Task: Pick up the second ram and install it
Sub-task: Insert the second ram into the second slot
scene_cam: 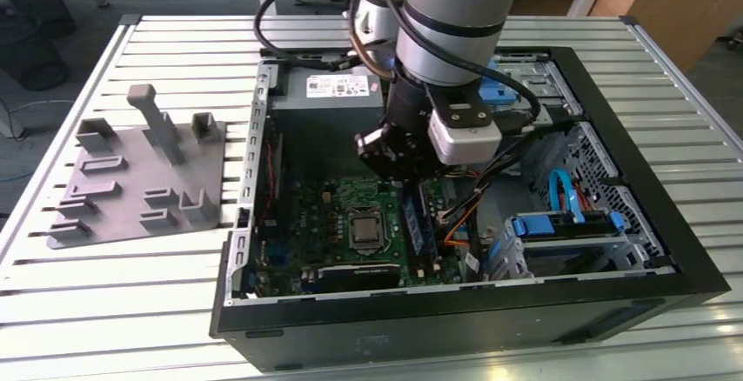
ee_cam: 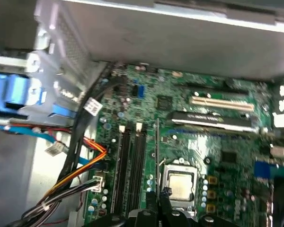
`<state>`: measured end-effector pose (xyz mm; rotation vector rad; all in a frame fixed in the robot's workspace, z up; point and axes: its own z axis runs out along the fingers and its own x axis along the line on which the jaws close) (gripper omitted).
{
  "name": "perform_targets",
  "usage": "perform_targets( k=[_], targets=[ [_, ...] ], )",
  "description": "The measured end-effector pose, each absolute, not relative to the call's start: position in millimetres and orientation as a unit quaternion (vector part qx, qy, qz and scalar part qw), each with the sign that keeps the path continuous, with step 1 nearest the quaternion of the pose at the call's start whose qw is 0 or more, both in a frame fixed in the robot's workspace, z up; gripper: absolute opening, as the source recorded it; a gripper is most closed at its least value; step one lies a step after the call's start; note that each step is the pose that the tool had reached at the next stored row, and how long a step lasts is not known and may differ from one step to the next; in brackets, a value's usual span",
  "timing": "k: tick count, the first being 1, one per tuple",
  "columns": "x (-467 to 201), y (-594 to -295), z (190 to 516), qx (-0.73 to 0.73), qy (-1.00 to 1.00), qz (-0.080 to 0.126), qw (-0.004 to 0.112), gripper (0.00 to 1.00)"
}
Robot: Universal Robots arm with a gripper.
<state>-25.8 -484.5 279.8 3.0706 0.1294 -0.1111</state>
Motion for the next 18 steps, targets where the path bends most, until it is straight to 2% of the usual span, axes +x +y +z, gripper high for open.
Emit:
perform_targets(
  k=[4,7,12,16,18],
  targets=[
    [-25.8,-484.4,278.0,0.999,0.016,-0.037,0.025,0.14],
    [-25.9,-484.4,277.2,0.999,0.004,-0.037,0.013,0.14],
    [-25.8,-484.4,272.8,0.999,-0.012,-0.037,0.009,0.14],
    [-25.5,-484.5,270.5,0.999,-0.025,-0.037,0.0,0.14],
    [-25.5,-484.4,270.4,0.999,-0.025,-0.037,-0.001,0.14]
  ],
)
